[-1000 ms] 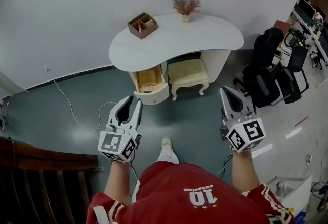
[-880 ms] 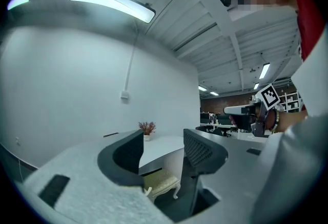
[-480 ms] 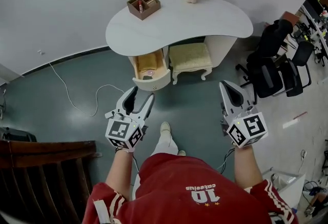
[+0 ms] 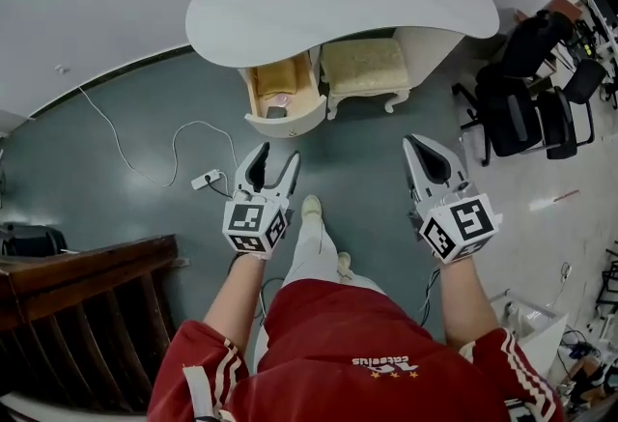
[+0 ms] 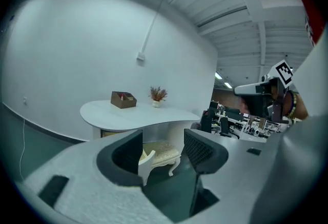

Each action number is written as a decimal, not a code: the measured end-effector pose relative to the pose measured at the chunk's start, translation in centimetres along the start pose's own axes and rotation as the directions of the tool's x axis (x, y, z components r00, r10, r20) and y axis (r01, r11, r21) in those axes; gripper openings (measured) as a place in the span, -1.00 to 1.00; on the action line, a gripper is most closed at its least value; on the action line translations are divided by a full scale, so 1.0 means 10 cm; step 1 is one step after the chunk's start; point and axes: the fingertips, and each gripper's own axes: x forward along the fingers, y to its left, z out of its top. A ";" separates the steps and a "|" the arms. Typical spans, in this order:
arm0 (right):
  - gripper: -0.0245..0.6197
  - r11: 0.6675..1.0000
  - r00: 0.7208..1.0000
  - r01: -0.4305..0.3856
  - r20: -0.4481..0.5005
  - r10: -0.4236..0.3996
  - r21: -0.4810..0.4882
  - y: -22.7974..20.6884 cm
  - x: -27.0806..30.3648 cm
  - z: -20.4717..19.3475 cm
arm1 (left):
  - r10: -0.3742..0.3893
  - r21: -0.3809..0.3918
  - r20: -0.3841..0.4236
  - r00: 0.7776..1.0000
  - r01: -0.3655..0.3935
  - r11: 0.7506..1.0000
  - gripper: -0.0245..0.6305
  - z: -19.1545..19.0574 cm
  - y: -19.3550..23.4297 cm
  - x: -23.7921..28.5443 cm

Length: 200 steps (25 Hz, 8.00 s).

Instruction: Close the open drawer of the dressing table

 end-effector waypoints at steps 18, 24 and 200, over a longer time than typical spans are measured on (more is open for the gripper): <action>-0.90 0.998 0.987 -0.064 -0.147 0.067 0.026 0.21 0.80 -0.74 | 0.085 -0.086 -0.274 0.958 -0.112 0.990 -0.20 -1.76 0.79 1.06; -0.90 0.996 0.975 -0.080 -0.207 0.083 0.026 0.22 0.95 -0.91 | 0.081 -0.066 -0.388 0.918 -0.115 0.991 -0.20 -2.29 0.95 1.37; -0.90 0.995 0.989 -0.097 -0.110 0.095 -0.011 0.22 1.86 0.26 | 0.029 -0.025 -0.142 0.989 -0.033 0.999 -0.51 0.20 1.60 0.92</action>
